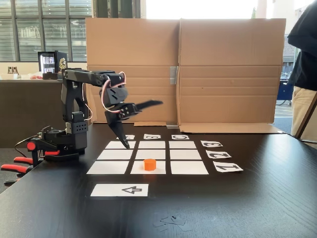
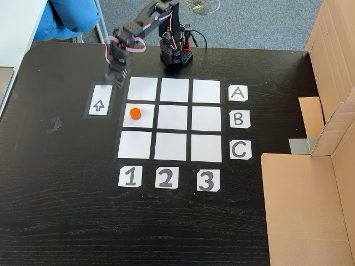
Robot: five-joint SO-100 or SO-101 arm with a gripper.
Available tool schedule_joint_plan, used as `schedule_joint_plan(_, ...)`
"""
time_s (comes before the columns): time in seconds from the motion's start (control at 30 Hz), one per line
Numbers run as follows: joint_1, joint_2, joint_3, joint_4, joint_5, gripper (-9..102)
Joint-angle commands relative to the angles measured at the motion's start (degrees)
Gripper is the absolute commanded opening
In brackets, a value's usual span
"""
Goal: Pick up the round, orange token and place it in the grid on square B1.
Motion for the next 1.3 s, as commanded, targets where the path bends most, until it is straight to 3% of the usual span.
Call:
schedule_joint_plan(0.0,7.03,13.89,2.02,-6.59,2.02,93)
schedule_joint_plan(0.3,31.20,31.11,2.29,-14.85,11.51,92)
schedule_joint_plan(0.4,38.06,34.10,2.02,-15.03,12.83,81)
schedule_joint_plan(0.43,40.25,35.24,2.37,-15.03,12.92,72)
schedule_joint_plan(0.53,46.32,38.58,4.31,-15.03,14.41,24)
schedule_joint_plan(0.6,50.10,41.04,6.24,-13.97,16.96,0)
schedule_joint_plan(1.1,56.60,77.26,59.41,-9.76,20.13,-1)
schedule_joint_plan(1.27,57.48,84.02,67.76,-8.88,20.13,-1)
